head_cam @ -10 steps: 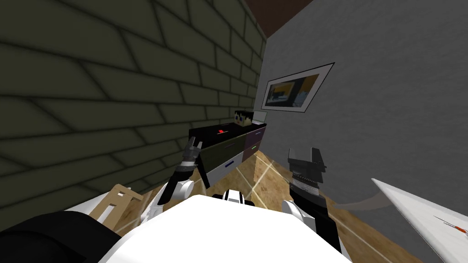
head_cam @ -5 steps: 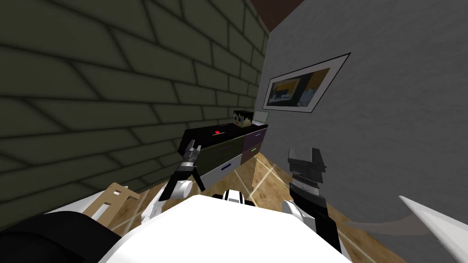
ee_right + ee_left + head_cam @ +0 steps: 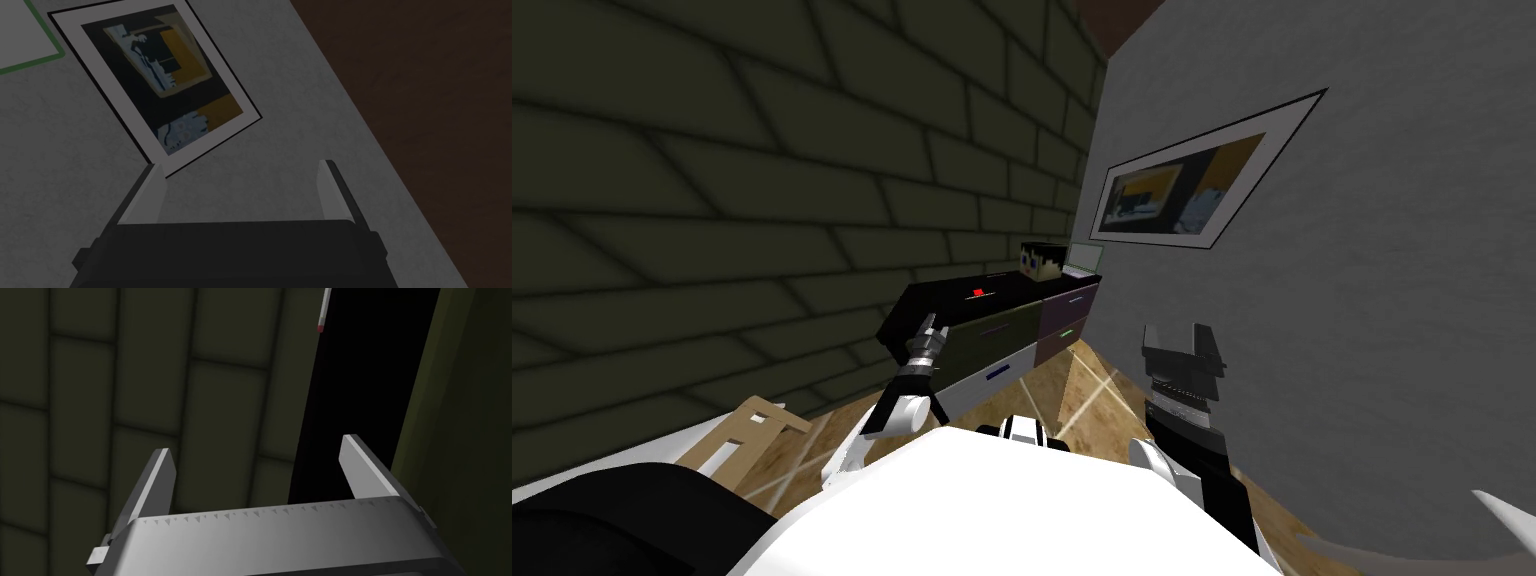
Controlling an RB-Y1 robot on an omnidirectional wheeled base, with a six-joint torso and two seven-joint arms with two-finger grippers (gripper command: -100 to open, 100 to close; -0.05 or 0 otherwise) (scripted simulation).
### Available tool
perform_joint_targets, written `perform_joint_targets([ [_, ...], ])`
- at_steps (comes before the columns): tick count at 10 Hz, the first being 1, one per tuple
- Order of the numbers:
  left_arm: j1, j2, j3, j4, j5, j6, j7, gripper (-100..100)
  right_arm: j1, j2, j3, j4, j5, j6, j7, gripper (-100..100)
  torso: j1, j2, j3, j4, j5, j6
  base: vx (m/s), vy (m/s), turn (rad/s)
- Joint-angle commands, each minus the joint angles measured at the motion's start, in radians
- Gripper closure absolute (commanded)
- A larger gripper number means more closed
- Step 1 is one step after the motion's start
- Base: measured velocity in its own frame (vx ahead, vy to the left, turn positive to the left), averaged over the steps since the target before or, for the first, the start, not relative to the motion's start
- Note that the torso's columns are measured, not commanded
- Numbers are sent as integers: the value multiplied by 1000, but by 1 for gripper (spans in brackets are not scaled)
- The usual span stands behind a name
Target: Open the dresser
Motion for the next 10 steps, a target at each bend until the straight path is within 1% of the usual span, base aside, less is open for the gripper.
perform_joint_targets([
  [1,-6,-9,24,58,30,39,16,-100,0,0,0,0,0,0,0,0,-2,-1,-1,0,0,0,152,-178,121],
  [3,-12,-12,40,93,49,65,26,-100,0,0,0,0,0,0,0,0,-1,-4,-2,-1,0,0,123,-162,74],
  [6,-22,-20,65,149,79,105,41,-100,0,0,0,0,0,0,0,0,-2,-1,0,0,-1,0,86,-174,94],
  [8,-28,-33,81,186,98,131,51,-100,0,0,0,0,0,0,0,0,-1,-3,-2,-1,0,0,102,-155,91],
  [10,-33,-55,95,218,115,155,60,-100,0,0,0,0,0,0,0,0,-1,-4,-2,-1,0,0,98,-145,77],
])
